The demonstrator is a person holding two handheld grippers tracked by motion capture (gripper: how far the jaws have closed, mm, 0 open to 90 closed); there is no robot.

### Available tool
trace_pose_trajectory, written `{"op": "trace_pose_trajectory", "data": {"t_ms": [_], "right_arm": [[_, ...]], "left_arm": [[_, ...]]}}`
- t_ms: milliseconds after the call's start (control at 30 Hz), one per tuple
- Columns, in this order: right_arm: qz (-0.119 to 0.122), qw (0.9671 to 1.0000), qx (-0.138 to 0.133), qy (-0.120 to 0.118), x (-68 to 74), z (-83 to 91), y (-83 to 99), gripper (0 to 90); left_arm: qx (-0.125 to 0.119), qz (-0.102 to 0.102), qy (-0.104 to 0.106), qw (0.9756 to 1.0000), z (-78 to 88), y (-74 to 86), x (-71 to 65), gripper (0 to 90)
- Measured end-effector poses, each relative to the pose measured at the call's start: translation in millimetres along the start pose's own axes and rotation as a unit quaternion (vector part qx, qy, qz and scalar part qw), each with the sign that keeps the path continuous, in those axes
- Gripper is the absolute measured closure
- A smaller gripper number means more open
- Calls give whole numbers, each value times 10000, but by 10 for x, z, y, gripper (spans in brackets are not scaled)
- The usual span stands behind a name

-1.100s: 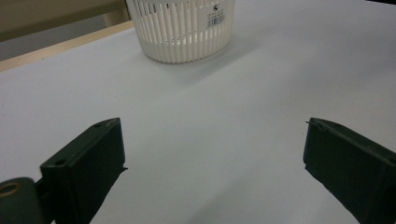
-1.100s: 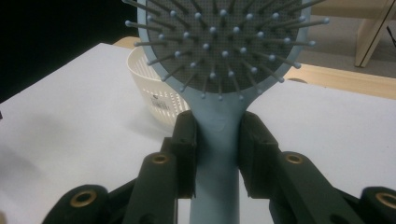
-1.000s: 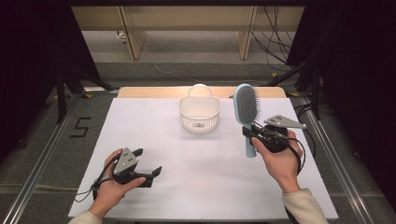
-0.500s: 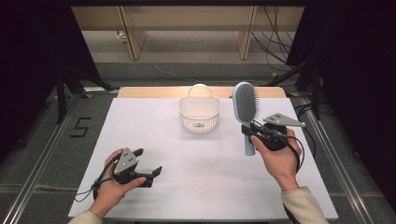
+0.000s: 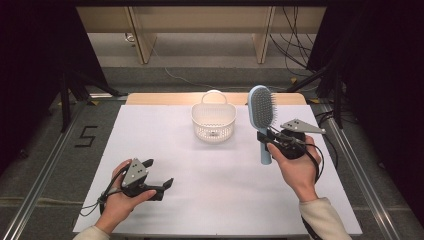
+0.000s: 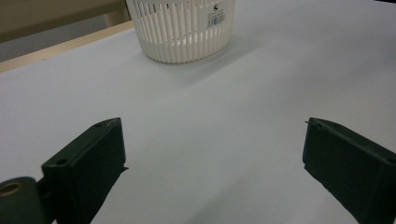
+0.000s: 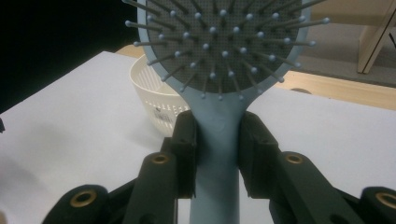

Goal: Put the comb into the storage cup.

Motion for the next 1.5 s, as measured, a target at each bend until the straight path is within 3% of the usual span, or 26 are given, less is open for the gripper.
{"op": "trace_pose_trajectory", "data": {"t_ms": [1500], "right_arm": [[0, 10000, -76, -43, 24, -93, -81, 705]], "left_arm": [[-22, 6, -5, 10000, 3, -7, 0, 57]]}}
Point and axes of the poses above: each handheld gripper's, and its own axes: z roughly backward along the jaws, y roughly out of its underside, x roughly to its left, the point moved 7 cm from there along -z, roughly forward along the jaws, and after that the axes turned 4 degrees about x, right-handed, at the moved point
